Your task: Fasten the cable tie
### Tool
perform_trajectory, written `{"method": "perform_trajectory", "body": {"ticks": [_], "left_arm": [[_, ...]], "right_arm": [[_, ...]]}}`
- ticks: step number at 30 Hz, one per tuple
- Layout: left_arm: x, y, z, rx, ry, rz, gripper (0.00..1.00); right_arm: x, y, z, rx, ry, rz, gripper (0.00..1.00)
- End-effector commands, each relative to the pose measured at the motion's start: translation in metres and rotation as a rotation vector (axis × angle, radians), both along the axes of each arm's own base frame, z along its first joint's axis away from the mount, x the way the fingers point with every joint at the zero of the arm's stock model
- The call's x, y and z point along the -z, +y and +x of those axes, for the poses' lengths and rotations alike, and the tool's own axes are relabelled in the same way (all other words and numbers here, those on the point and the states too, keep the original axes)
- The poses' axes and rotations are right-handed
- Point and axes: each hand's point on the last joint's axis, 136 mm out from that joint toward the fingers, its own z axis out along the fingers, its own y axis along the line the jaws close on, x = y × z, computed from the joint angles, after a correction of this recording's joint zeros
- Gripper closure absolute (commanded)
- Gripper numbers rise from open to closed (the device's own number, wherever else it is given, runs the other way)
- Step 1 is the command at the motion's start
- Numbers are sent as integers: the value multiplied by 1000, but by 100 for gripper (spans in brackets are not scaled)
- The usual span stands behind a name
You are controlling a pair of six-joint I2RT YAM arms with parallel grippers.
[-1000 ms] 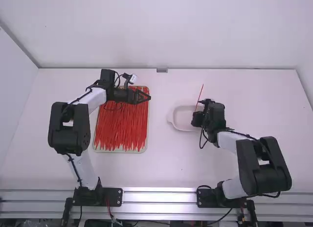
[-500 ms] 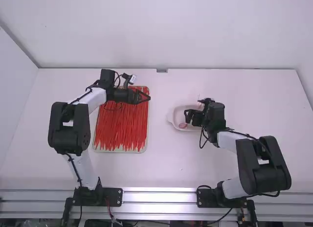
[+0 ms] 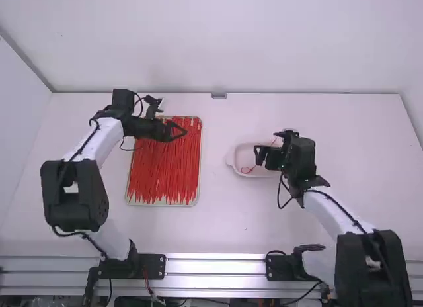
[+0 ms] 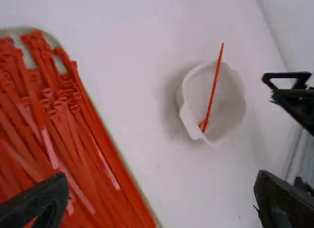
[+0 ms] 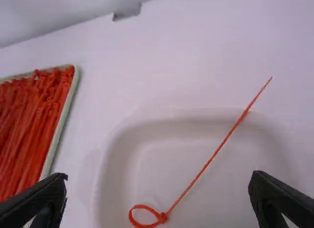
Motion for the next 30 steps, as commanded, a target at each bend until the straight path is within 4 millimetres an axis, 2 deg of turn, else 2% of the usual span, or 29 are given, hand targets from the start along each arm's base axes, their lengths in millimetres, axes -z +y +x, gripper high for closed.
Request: {"method": "perform_trajectory", "body": {"ticks": [1,6,11,21,28,30], "left_arm": [[-15,10,0,-25,-64,97,1],[-25,26,-4,-133,-34,178,1],[-30,29,-14,-162,-5,200,1],[-27,29,-21,-157,23,202,1],[-29,12,-29,-176,-10,235,8],[-29,14,-31,-208,-21,244,11]], "right_arm": [[-15,-6,-3,21,-40,-18,1],[-35,-12,-16,44,-64,-30,1],[-46,-12,-27,42,-76,-24,1],[-52,2,-33,-4,-93,-23,1],[-30,-39,-46,96,-76,-141,9],[-24,-55,-50,135,-83,-185,12]]}}
